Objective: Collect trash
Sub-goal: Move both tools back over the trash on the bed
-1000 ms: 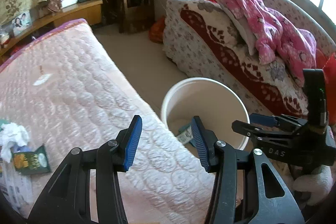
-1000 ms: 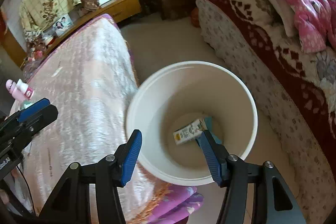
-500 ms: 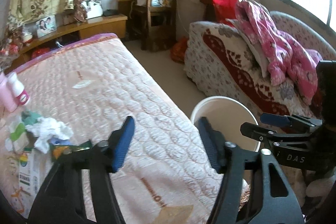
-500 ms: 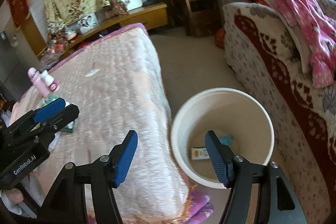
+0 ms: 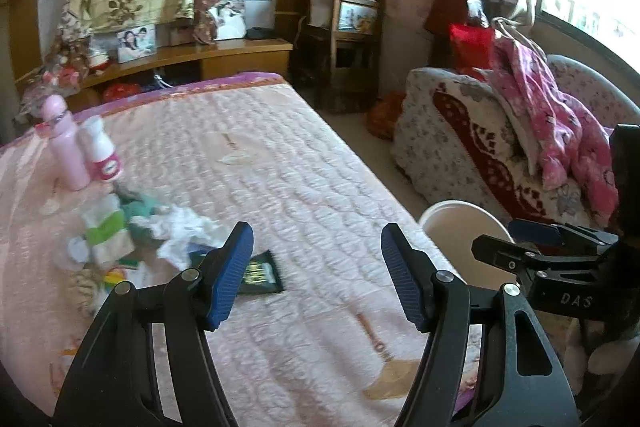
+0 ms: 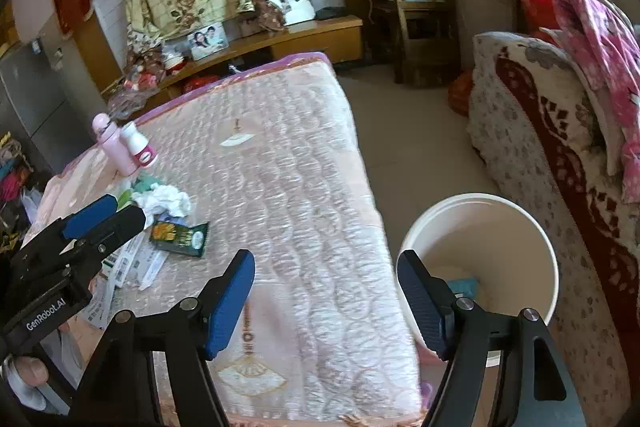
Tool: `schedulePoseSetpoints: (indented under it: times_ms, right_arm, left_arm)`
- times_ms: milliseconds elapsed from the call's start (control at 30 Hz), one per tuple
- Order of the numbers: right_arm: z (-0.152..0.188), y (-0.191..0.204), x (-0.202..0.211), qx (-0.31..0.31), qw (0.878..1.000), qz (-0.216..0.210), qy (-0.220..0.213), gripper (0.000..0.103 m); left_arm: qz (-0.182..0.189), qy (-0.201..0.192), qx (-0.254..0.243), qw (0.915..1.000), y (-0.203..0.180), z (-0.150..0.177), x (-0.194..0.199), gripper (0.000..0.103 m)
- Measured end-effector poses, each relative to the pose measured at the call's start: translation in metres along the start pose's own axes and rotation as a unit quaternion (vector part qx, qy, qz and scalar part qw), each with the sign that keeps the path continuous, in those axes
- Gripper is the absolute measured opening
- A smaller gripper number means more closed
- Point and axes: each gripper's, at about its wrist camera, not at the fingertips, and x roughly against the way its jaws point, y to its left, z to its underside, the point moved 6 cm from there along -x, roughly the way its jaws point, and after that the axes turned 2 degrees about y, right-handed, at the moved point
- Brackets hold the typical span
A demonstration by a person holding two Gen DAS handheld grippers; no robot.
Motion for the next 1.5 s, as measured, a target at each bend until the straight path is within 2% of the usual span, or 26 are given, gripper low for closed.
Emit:
schedulePoseSetpoints:
  times_ms: [367,1067,1500]
  right_arm:
    - [0.005,0.031,-0.003,0.019,1.000,-0.015,0.000,0.072]
    - [0.005,0.060,-0.012,0.035,0.999,-0.029,0.001,0.075]
    - [0.006,0.079,-0.022,0.051,0.998,-0.040,0.010,0.077]
  left_arm:
    - [-0.032,-0.016,0.007,0.9993,0.025,0.007,0.017,0.065]
    - [-0.041,-0.006,0.029,0.9987,0.050,0.019,0.021,0.065]
    - [-0.058,0.001,0.052,0.9970,0.084,0.032,0.027,0.065]
